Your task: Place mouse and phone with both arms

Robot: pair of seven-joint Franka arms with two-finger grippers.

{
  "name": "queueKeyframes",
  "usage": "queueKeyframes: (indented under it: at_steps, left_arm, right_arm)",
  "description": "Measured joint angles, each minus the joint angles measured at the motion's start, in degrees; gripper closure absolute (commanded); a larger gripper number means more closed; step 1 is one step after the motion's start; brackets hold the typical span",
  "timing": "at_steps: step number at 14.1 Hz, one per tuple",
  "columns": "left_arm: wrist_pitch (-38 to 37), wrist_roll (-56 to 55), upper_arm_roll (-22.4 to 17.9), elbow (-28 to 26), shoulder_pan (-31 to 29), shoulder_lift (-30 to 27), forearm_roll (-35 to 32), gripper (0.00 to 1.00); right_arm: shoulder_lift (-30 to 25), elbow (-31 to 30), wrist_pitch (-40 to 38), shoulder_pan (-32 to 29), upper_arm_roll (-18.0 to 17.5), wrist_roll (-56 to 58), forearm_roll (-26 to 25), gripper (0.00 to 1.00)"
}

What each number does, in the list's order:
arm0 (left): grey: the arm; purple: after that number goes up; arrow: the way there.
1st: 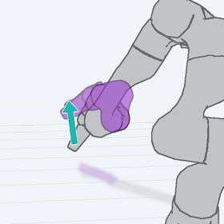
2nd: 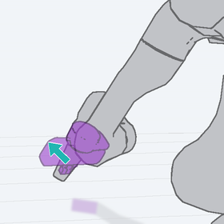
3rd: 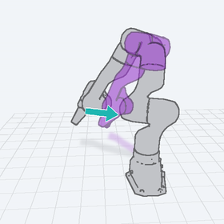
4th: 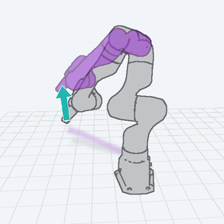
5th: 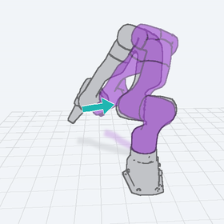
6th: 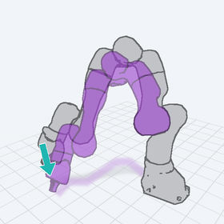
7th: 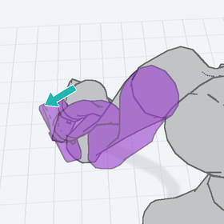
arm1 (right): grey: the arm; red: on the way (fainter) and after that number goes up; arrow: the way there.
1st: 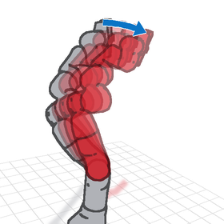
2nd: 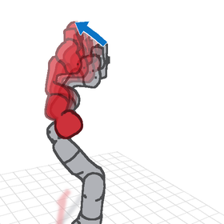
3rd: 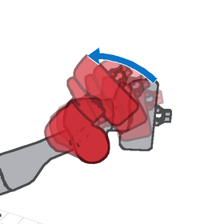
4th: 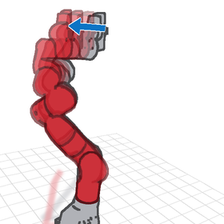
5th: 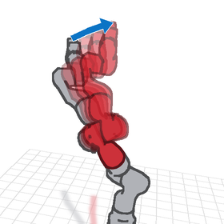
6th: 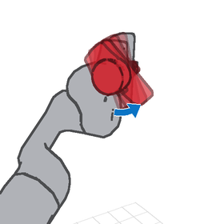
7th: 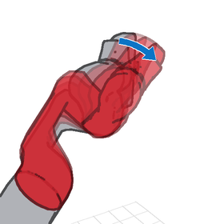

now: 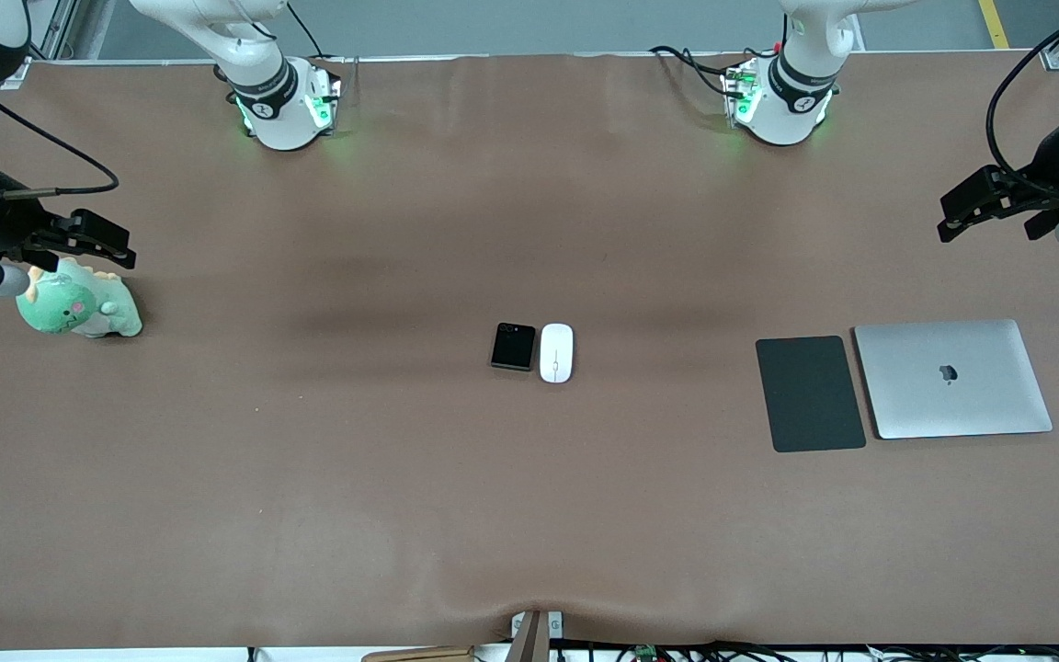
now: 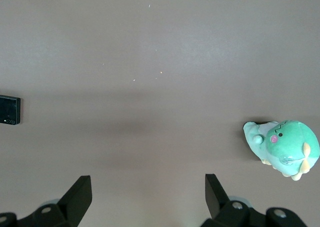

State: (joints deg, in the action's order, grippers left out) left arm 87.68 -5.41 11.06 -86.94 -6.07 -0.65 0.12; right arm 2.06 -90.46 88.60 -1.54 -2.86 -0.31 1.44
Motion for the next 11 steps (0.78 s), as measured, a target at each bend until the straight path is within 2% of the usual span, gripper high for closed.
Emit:
queueKeyframes:
  at_steps: [7,11]
  left_arm:
    - [-0.1,0.0,0.0,0.0,0.1,0.2,0.0,0.0]
    - [-0.1,0.1,0.6,1.4,0.7,3.8,0.0,0.0]
  right_arm:
    - [0.1,0.0,0.0,0.0,0.0,0.0,0.0,0.0]
    - [0.2,0.0,0.0,0.0,0.1,0.0,0.0,0.0]
